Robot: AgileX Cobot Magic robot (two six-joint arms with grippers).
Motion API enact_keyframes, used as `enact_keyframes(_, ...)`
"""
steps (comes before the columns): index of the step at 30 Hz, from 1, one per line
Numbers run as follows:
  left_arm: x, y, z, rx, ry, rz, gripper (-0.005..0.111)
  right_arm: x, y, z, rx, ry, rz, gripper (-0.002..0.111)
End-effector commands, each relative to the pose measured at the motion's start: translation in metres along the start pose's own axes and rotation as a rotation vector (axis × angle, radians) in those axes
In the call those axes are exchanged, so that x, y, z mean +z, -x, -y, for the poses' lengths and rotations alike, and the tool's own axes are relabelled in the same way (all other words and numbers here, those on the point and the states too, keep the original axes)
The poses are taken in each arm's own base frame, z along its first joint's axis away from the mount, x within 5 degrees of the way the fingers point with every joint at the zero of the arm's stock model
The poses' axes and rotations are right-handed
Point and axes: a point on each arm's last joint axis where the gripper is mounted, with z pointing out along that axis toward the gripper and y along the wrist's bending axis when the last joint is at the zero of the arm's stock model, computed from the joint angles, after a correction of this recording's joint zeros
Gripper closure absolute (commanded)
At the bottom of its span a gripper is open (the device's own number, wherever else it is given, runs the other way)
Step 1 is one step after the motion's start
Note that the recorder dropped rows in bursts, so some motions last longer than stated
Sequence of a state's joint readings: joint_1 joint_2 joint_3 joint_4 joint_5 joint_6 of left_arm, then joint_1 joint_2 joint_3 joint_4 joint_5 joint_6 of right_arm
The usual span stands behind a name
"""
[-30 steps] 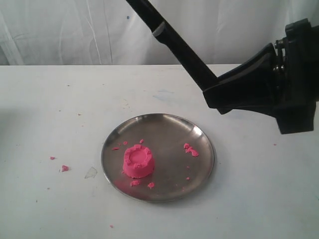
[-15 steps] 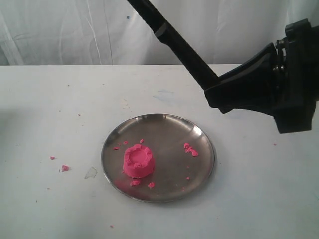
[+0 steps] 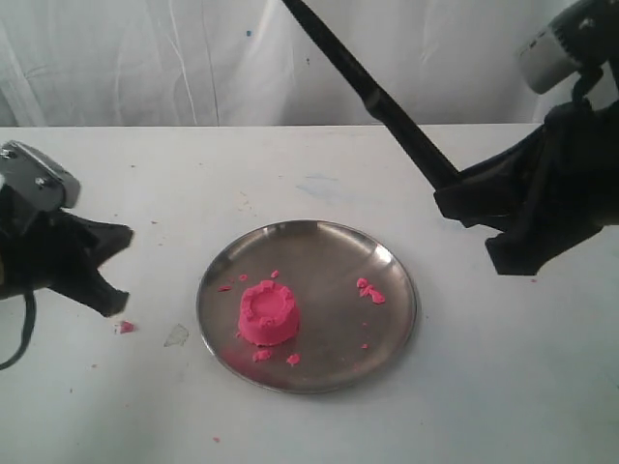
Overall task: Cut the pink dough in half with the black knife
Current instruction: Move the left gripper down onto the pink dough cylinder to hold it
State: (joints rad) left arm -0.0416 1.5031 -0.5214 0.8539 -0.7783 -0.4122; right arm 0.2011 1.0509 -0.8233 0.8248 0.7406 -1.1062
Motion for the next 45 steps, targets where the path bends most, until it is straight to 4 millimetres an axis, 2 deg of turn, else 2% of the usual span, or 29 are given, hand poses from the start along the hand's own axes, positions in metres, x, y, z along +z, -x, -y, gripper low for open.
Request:
enact_keyframes(1, 0.022, 0.023, 0.038, 0.171, -0.253, 0.115, 0.107, 0.007, -0.009, 0.008, 0.078, -0.094, 0.023, 0.108)
enact_keyframes(4, 0.035, 0.03, 0.051, 0.229, -0.245, -0.03, 0.107, 0.011, -0.013, 0.008, 0.089, -0.072, -0.002, 0.108)
enact_keyframes(6, 0.043, 0.035, 0.051, 0.191, -0.135, -0.213, 0.107, 0.016, -0.015, 0.01, 0.118, -0.07, -0.016, 0.108)
enact_keyframes(8, 0.046, 0.043, 0.045, 0.184, 0.048, -0.402, 0.107, 0.021, -0.016, 0.015, 0.127, -0.086, -0.023, 0.108)
enact_keyframes(10, 0.043, 0.054, 0.041, 0.235, 0.181, -0.518, 0.107, 0.028, -0.019, 0.02, 0.148, -0.104, -0.034, 0.108)
enact_keyframes(12, 0.04, 0.067, 0.042, 0.228, 0.231, -0.594, 0.107, 0.036, -0.022, 0.025, 0.162, -0.106, -0.056, 0.108)
enact_keyframes(15, 0.038, 0.078, 0.053, 0.271, 0.076, -0.753, 0.107, 0.046, -0.029, 0.026, 0.199, -0.07, -0.101, 0.108)
enact_keyframes(16, 0.039, 0.077, 0.062, 0.265, -0.048, -0.84, 0.107, 0.048, -0.03, 0.026, 0.203, -0.057, -0.112, 0.108)
enact_keyframes(19, 0.046, 0.081, 0.076, 0.258, -0.281, -0.958, 0.107, 0.048, -0.027, 0.024, 0.205, -0.019, -0.122, 0.108)
enact_keyframes(21, 0.053, 0.081, 0.08, 0.285, -0.349, -0.942, 0.107, 0.047, -0.026, 0.022, 0.216, -0.002, -0.132, 0.108)
enact_keyframes(24, 0.063, 0.084, 0.082, 0.283, -0.348, -0.866, 0.107, 0.046, -0.03, 0.024, 0.239, -0.032, -0.167, 0.108)
enact_keyframes(30, 0.068, 0.074, 0.085, 0.28, -0.33, -0.806, 0.107, 0.046, -0.031, 0.035, 0.287, -0.158, -0.16, 0.108)
enact_keyframes(35, 0.075, 0.065, 0.088, 0.283, -0.303, -0.698, 0.107, 0.046, -0.031, 0.035, 0.288, -0.153, -0.164, 0.108)
enact_keyframes(40, 0.075, 0.059, 0.089, 0.302, -0.306, -0.675, 0.107, 0.046, -0.031, 0.035, 0.288, -0.153, -0.164, 0.108)
enact_keyframes(45, 0.083, 0.058, 0.094, 0.207, -0.311, -0.637, 0.107, 0.046, -0.031, 0.035, 0.288, -0.151, -0.165, 0.108)
